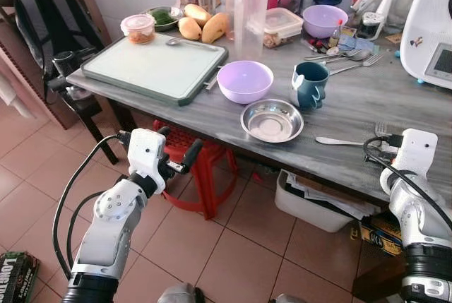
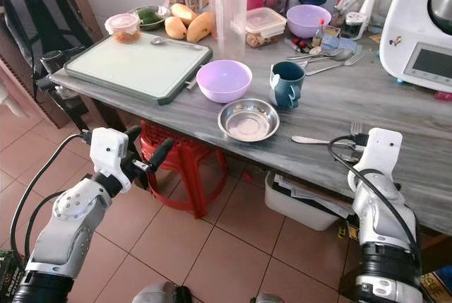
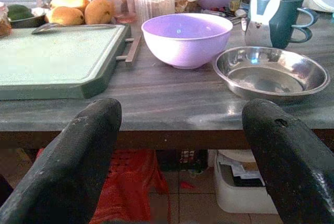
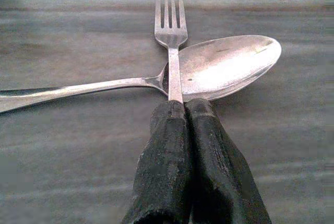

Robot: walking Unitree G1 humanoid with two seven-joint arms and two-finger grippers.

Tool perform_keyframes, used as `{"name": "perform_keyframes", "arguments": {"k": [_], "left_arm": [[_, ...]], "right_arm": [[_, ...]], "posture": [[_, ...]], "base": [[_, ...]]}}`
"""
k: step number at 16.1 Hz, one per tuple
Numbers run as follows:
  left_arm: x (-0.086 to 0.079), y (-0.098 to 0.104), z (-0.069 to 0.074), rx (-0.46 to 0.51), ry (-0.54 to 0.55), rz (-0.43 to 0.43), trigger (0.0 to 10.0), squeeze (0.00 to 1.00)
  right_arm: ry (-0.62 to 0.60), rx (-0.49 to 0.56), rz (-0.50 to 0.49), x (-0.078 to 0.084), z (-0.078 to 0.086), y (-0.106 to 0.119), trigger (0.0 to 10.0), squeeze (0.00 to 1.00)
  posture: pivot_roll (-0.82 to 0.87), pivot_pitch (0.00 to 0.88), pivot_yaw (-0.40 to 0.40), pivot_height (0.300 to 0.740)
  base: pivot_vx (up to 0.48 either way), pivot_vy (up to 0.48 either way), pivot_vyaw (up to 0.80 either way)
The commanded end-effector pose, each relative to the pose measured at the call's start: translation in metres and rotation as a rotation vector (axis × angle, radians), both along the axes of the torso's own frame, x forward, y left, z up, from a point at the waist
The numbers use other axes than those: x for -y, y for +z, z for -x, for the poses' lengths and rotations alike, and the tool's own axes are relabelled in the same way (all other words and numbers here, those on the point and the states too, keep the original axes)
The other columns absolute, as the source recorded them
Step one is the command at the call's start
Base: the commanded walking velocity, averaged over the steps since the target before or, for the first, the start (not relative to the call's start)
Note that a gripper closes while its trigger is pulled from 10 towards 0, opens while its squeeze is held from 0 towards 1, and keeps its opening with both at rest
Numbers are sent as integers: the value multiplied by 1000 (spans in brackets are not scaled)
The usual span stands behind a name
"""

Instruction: Setting the table

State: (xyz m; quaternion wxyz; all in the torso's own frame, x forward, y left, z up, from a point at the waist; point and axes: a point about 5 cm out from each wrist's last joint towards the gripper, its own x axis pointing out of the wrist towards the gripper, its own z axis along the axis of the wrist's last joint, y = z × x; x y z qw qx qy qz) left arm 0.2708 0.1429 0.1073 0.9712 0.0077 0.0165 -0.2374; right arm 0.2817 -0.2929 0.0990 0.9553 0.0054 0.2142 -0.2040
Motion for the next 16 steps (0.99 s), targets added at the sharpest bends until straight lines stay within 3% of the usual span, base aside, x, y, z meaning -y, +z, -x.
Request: {"name": "perform_keyframes", "arguments": {"k": [1,5,7,8,11,12,13,16], "left_arm": [[-1,1,-2,7,-3,-16,10000,0],[-1,1,-2,5,-1,-17,10000,0],[0,1,-1,4,2,-16,10000,0],[0,1,-1,5,3,-15,10000,0],[1,1,-2,8,4,-11,10000,0],[1,1,-2,9,4,-10,10000,0],[2,2,-2,10,4,-9,10000,0],[2,3,-2,18,14,6,10000,0]], "right_arm": [[-21,-77,-15,0,6,-16,0,0],[-43,-76,71,10,9,-14,0,0],[-10,-68,116,7,12,-13,0,0],[19,-29,172,3,9,-8,10000,0],[64,68,233,-12,0,5,10000,0],[60,88,232,-16,-2,7,10000,451],[49,96,219,-18,-2,7,10000,1000],[20,153,200,-30,-11,11,10000,1000]], "posture": [[2,0,83,740],[0,0,80,740],[-4,0,79,740],[-5,0,78,740],[-6,0,78,740],[-5,0,77,740],[-4,0,77,740],[-1,0,73,740]], "base": [[0,0,0],[0,0,0],[0,0,0],[0,0,0],[0,0,0],[0,0,0],[0,0,0],[0,0,0]]}}
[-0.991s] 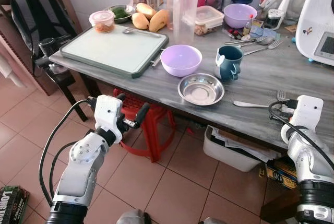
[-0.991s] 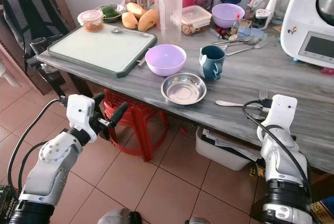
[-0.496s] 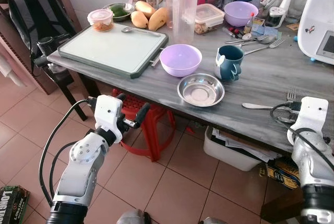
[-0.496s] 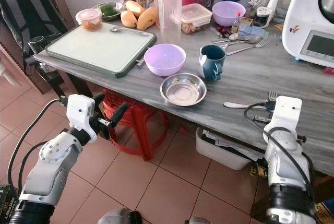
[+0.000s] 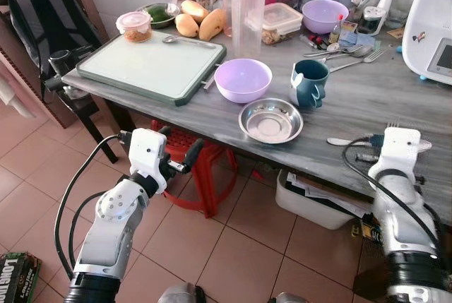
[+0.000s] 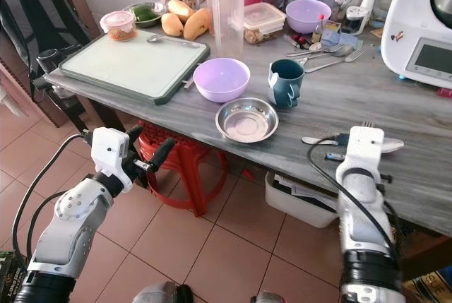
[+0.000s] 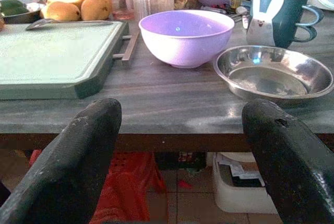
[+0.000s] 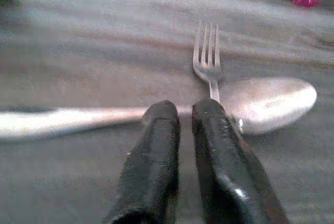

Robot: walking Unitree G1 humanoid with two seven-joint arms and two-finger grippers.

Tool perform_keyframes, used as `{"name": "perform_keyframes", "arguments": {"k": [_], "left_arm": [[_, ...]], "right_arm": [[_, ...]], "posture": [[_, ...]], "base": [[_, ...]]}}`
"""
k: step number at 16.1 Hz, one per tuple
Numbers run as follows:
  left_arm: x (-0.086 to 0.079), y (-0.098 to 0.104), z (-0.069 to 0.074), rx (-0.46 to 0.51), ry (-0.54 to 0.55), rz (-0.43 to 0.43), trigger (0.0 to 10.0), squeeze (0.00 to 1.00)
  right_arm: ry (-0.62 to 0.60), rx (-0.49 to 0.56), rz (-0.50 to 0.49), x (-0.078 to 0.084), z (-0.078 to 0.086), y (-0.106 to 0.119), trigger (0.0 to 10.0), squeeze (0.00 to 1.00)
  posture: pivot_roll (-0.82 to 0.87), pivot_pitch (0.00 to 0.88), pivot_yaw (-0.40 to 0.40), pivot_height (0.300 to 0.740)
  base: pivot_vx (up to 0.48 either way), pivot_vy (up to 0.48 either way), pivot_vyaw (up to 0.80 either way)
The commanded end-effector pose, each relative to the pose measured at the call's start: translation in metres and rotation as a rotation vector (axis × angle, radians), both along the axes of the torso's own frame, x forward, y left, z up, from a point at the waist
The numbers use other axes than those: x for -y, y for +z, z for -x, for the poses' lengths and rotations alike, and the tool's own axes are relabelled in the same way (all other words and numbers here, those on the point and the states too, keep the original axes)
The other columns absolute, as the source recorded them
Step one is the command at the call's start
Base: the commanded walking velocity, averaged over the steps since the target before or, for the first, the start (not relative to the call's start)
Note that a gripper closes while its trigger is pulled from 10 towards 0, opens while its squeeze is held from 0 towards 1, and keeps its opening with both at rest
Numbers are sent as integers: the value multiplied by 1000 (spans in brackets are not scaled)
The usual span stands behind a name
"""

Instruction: Setting the table

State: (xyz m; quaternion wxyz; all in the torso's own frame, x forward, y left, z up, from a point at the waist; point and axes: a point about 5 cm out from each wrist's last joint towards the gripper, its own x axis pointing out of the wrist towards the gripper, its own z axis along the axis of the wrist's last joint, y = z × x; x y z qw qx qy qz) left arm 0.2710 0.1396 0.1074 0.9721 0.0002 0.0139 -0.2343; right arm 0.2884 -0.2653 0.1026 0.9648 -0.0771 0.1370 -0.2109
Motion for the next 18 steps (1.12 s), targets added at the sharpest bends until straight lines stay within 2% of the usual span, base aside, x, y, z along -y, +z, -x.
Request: {"name": "perform_keyframes", "arguments": {"k": [1,17,18], "left_arm": [[-1,4,-2,17,14,-9,10000,0],[-1,4,-2,17,14,-9,10000,0],[1,8,-6,53,31,35,10000,0]], "right_arm": [[-6,71,-16,-5,-6,10,10000,1000],[-6,71,-16,-5,-6,10,10000,1000],[59,229,-4,-30,0,24,10000,0]], "posture": [[-1,0,73,740],[-1,0,73,740],[-30,0,54,740]], "base": [[0,0,0],[0,0,0],[0,0,-800]]}}
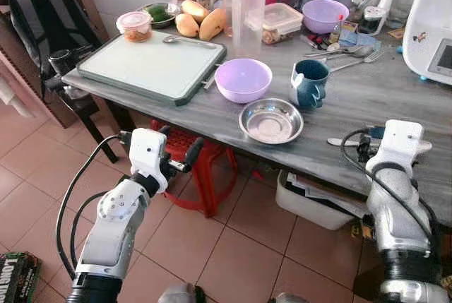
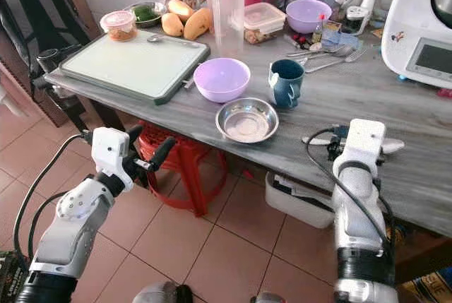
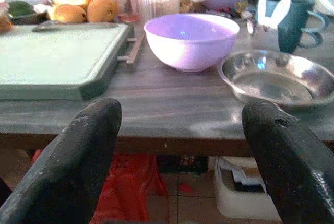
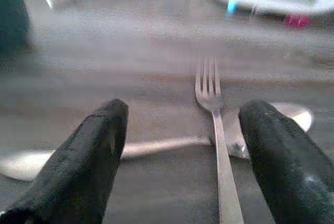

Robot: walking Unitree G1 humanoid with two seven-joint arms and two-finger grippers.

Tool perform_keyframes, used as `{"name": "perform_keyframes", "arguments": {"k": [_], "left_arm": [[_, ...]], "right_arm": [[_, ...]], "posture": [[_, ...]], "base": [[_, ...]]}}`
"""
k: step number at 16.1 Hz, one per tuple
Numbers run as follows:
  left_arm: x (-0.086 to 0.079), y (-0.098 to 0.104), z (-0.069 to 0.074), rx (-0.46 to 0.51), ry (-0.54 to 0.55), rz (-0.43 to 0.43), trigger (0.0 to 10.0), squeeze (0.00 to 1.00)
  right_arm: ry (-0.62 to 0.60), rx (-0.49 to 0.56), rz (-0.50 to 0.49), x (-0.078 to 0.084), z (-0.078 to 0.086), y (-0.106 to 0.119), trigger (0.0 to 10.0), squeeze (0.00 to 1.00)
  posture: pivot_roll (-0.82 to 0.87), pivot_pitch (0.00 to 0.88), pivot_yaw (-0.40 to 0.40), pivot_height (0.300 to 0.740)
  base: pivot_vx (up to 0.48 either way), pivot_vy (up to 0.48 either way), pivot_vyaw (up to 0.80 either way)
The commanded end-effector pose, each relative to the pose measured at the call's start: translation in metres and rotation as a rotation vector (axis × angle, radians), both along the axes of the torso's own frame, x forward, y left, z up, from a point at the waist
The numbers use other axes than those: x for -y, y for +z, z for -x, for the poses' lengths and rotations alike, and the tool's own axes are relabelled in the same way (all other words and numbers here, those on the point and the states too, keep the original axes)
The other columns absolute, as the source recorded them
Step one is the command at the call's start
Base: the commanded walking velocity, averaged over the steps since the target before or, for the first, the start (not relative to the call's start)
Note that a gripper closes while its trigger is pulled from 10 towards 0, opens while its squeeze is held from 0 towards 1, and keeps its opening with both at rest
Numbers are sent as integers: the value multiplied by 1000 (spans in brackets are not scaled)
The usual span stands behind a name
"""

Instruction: Setting the table

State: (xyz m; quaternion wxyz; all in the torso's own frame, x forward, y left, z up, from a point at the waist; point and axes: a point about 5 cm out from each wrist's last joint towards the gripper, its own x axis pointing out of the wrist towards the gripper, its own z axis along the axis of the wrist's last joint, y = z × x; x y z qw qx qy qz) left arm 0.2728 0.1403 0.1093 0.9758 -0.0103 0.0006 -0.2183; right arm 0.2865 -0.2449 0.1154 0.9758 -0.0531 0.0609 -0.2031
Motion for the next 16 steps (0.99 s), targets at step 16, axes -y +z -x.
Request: {"name": "perform_keyframes", "arguments": {"k": [16], "left_arm": [[2,9,-7,66,-3,42,10000,0]], "right_arm": [[74,151,40,-23,3,20,10000,0]], "posture": [[-28,0,56,740]], "base": [[140,0,-669]]}}
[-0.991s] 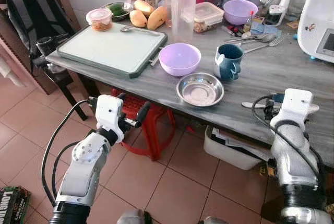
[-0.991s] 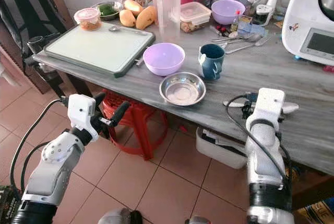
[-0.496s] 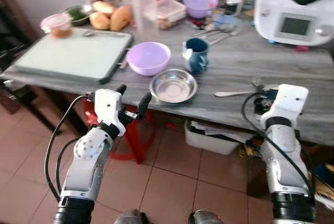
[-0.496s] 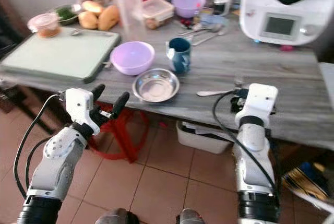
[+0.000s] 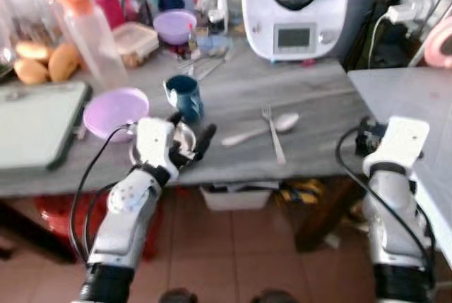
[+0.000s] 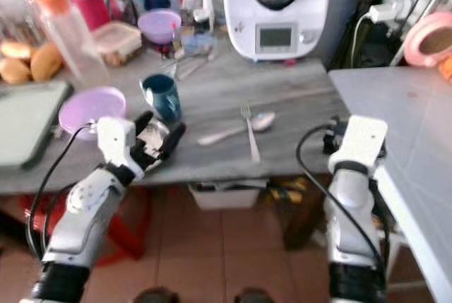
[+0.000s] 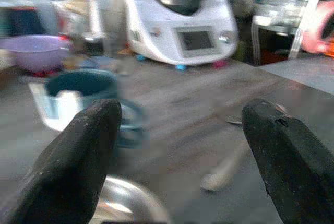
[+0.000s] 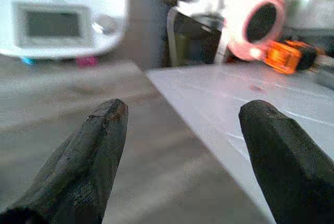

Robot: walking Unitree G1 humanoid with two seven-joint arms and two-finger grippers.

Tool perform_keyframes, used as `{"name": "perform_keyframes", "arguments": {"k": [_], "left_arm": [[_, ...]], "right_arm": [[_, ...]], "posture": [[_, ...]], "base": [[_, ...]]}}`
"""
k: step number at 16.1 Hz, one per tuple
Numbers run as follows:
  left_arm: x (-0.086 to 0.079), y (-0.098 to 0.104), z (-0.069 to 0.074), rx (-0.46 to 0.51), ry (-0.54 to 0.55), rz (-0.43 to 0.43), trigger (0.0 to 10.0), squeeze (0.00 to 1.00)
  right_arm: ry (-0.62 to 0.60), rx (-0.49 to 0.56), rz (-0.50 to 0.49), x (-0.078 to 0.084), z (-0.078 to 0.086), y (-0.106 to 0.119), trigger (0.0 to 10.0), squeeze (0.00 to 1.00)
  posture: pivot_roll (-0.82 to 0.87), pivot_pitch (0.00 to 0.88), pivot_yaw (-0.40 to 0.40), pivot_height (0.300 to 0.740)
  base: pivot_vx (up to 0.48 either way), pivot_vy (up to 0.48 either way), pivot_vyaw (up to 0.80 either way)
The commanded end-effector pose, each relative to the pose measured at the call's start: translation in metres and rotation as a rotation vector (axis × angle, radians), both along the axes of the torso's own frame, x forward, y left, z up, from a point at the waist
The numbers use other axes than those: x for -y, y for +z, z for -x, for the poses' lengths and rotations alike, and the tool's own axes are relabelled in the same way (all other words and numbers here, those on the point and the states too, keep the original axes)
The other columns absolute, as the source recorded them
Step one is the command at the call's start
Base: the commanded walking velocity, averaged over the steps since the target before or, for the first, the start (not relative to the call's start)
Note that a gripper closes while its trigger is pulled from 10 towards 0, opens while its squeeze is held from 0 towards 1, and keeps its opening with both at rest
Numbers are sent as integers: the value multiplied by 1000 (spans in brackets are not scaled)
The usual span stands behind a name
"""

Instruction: Setting the table

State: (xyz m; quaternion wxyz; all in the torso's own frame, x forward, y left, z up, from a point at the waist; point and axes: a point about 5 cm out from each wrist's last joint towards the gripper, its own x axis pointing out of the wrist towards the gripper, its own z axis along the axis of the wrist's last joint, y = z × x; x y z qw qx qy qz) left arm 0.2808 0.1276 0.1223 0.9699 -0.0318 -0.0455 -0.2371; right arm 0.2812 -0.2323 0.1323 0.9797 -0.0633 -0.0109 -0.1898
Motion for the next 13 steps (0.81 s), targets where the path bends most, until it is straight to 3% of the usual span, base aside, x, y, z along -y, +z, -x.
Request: {"name": "perform_keyframes", "arguments": {"k": [1,5,7,9,11,13], "left_arm": [[-12,-2,1,-5,48,-15,10000,0],[-16,1,0,16,76,-11,10000,0],[-23,4,-2,37,150,-32,10000,0],[-36,3,-3,39,237,-57,10000,0],[-44,-5,3,4,245,-75,10000,0],[-41,-9,9,-15,215,-81,10000,0]], "right_arm": [[42,12,-1,-11,-3,2,10000,0],[59,4,2,-12,-4,1,10000,0],[77,14,14,-14,-5,3,10000,0],[95,13,33,-17,-6,4,10000,0],[91,14,-2,-17,-7,3,10000,0],[70,-40,-52,-12,-13,-3,10000,0]], "posture": [[-27,0,56,740],[-24,0,54,740],[-22,0,55,740],[-21,0,59,740],[-16,0,62,740],[-7,0,63,740]], "base": [[0,0,0],[0,0,0],[0,0,0],[0,0,800],[0,0,800],[0,0,0]]}}
